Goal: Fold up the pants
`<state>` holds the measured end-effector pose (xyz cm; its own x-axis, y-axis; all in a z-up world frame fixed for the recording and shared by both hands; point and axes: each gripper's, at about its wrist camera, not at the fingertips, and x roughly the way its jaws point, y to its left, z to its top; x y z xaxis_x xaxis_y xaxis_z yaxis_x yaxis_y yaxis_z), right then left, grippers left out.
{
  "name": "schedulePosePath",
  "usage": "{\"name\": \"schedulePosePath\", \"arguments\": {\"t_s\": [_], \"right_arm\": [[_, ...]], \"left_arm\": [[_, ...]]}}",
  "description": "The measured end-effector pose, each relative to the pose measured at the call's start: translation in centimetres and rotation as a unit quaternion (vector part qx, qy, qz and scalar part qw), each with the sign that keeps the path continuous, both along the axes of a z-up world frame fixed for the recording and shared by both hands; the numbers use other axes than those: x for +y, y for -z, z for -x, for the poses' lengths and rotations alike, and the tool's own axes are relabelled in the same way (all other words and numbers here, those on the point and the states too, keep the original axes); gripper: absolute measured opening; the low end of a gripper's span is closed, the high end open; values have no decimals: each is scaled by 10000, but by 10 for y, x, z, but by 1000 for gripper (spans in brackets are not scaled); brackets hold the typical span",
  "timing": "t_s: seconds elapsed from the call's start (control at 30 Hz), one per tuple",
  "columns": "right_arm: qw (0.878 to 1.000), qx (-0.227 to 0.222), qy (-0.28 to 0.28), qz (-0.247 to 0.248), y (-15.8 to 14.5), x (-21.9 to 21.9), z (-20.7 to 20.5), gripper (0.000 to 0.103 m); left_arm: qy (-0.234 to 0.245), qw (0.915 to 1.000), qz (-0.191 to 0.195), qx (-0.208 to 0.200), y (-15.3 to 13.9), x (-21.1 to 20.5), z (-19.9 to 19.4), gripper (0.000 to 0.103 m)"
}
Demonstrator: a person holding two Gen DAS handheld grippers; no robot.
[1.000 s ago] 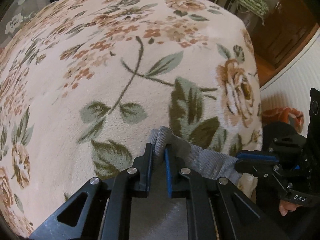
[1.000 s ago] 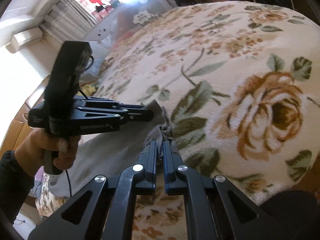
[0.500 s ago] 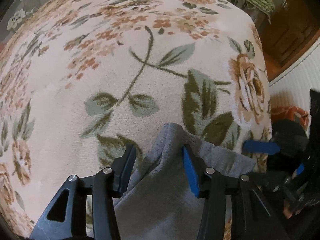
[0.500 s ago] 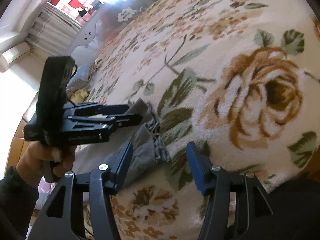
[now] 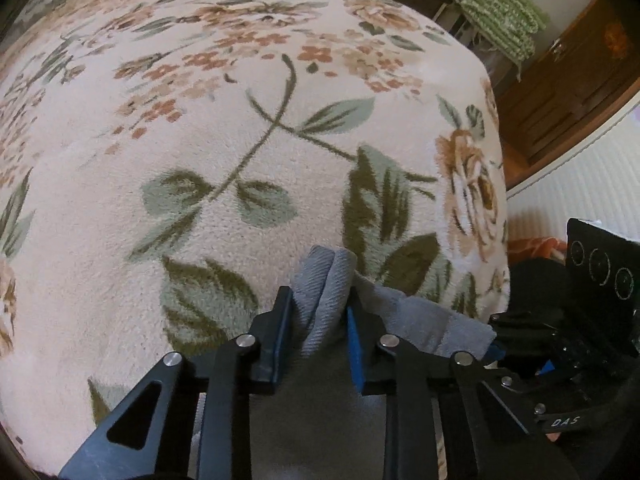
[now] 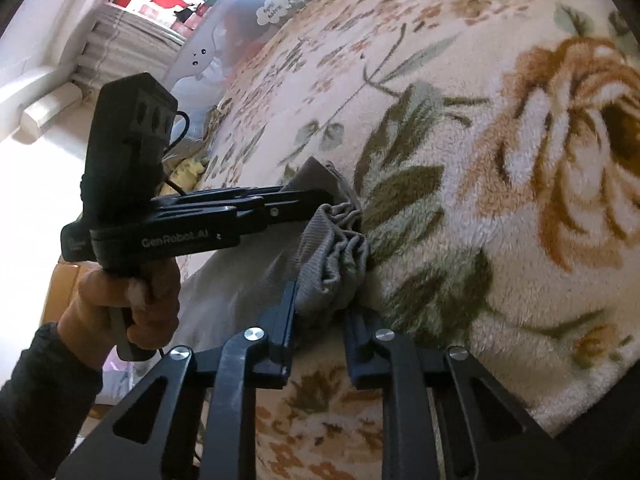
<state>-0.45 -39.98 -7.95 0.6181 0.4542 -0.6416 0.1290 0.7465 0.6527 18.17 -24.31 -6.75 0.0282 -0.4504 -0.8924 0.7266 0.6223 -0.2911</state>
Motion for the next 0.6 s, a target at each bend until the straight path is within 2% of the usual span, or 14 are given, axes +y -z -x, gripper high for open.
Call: {"name": "schedulePosePath", "arguments": {"t_s": [0.27,0.6], "right_arm": [[9992,-228,-51,334,-16,12,8,20],[9941,-684,-372,750,-50,37,14,18]], "left_arm": [[-281,9984,495,-51,-22,19,5,21],[-786,9879,1334,-36,-45,61,15,21]]}}
